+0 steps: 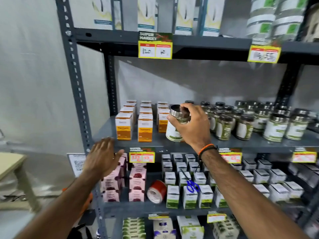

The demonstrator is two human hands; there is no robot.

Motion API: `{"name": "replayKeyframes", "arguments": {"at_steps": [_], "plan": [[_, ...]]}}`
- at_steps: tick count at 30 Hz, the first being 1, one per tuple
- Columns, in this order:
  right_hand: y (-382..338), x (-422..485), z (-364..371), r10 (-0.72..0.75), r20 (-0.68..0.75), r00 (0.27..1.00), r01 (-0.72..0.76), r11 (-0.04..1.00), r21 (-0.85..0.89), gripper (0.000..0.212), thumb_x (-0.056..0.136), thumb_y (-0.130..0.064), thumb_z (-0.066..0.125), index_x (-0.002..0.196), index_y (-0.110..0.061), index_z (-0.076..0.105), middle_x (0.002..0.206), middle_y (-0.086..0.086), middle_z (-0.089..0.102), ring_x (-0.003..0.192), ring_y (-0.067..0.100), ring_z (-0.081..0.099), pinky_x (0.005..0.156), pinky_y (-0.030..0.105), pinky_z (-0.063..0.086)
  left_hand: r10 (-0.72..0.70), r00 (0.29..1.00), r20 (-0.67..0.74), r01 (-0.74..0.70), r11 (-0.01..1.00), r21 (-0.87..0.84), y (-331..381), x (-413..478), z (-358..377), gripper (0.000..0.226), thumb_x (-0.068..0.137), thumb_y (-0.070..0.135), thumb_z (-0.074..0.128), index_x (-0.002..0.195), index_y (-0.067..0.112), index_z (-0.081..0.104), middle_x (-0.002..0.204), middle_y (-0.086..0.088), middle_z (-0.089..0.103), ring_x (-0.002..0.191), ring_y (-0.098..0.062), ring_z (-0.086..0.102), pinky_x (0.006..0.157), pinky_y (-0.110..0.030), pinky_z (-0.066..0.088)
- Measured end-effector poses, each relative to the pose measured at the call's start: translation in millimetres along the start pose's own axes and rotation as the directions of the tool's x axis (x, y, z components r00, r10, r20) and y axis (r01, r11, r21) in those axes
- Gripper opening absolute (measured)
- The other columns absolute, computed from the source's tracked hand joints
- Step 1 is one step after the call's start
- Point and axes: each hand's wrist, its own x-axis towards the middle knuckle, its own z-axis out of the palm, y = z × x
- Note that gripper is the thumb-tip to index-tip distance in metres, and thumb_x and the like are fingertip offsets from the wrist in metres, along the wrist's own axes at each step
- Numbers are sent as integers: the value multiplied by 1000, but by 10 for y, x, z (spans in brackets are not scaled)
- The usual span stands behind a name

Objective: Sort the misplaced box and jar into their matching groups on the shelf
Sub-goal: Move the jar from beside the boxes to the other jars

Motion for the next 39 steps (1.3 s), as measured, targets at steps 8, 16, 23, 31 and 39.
{"name": "replayKeyframes", "arguments": {"at_steps": [8,16,23,31,39], "plan": [[931,-123,-1284,98,-66,993,-96,995,38,58,74,-63,82,115,-22,75,105,-4,71,94,14,66,87,35,56,-292,953,-85,287,956,-64,795,-521,-123,54,99,38,49,135,-2,49,138,-33,53,128,-53,47,105,-63,41],[2615,-37,-2766,107,-94,990,-109,994,-20,57,71,-66,82,114,-30,74,105,-7,71,94,10,66,87,28,54,-75,940,-332,31,991,-134,3533,-755,-228,46,98,38,41,129,4,48,118,-26,58,108,-46,54,83,-56,49],[3733,356,-3657,182,-130,975,-195,976,-97,62,69,-71,81,117,-33,73,101,-11,61,90,-1,56,82,8,39,257,951,-172,-277,956,-100,5543,-175,104,51,101,45,33,135,8,43,134,-16,56,123,-34,51,96,-50,50],[4625,506,-3807,236,-137,962,-254,957,-139,61,71,-61,88,119,-27,73,111,-3,67,96,5,56,88,18,42,315,949,21,-311,944,-109,6219,447,720,55,103,42,34,148,9,36,150,-13,46,139,-32,41,107,-47,43],[5053,668,-3479,315,-115,942,-329,936,-129,65,71,-54,91,124,-23,71,116,1,66,98,7,56,93,21,47,298,954,-38,-296,954,48,6167,568,1154,62,103,39,25,150,3,42,152,-18,50,140,-33,46,119,-47,33]]}}
